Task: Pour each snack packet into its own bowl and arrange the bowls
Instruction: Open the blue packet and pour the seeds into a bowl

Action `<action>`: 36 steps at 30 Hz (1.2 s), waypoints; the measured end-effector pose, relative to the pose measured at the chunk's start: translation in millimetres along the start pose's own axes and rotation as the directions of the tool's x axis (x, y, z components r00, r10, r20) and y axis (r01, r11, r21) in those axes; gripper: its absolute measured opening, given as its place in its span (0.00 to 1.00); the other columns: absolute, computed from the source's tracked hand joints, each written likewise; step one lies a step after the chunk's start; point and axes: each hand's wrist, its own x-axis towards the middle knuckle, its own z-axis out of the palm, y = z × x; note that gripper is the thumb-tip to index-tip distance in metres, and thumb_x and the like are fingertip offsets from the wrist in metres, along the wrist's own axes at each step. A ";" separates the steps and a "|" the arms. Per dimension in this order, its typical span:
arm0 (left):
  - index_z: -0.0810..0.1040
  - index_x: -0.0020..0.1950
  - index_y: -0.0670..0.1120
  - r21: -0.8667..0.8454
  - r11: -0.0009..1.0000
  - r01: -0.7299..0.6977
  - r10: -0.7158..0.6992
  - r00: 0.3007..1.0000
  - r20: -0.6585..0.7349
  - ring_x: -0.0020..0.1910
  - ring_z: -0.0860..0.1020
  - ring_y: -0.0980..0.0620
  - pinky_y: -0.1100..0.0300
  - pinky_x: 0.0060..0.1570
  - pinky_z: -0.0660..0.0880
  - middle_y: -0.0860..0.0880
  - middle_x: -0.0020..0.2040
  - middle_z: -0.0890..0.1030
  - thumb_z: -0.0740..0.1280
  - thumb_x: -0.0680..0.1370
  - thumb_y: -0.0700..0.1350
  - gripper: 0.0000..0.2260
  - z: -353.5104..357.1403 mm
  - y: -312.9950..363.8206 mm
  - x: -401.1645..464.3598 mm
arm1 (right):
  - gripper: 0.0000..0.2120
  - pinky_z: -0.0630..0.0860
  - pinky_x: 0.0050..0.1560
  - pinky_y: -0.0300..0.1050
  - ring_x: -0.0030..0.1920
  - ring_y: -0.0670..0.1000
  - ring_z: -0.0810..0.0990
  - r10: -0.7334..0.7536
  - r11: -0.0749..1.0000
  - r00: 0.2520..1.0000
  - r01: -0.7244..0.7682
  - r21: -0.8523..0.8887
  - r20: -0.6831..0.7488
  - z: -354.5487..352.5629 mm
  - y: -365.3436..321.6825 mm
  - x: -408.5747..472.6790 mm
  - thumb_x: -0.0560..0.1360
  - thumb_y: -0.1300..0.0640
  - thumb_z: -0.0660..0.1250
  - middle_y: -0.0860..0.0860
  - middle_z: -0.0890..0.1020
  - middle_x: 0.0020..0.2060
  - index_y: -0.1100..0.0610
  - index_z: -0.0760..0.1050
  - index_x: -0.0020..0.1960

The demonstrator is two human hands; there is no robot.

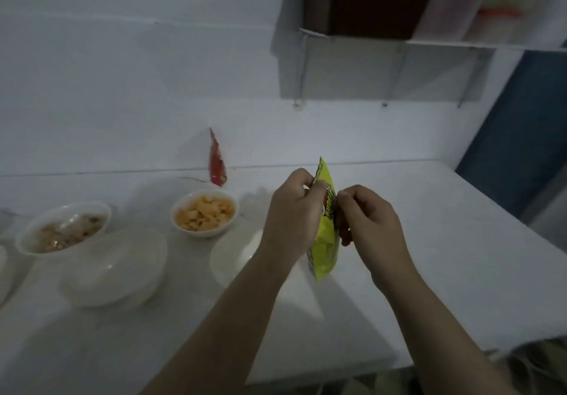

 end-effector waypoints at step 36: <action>0.71 0.40 0.45 0.138 0.964 0.228 -0.264 0.882 0.390 0.25 0.74 0.51 0.60 0.30 0.73 0.51 0.24 0.76 0.55 0.83 0.49 0.15 101.9 -35.2 -75.3 | 0.12 0.77 0.37 0.41 0.37 0.47 0.75 0.282 0.946 0.870 -0.180 -0.271 0.405 -116.3 57.4 -43.6 0.81 0.54 0.58 0.51 0.76 0.36 0.59 0.70 0.43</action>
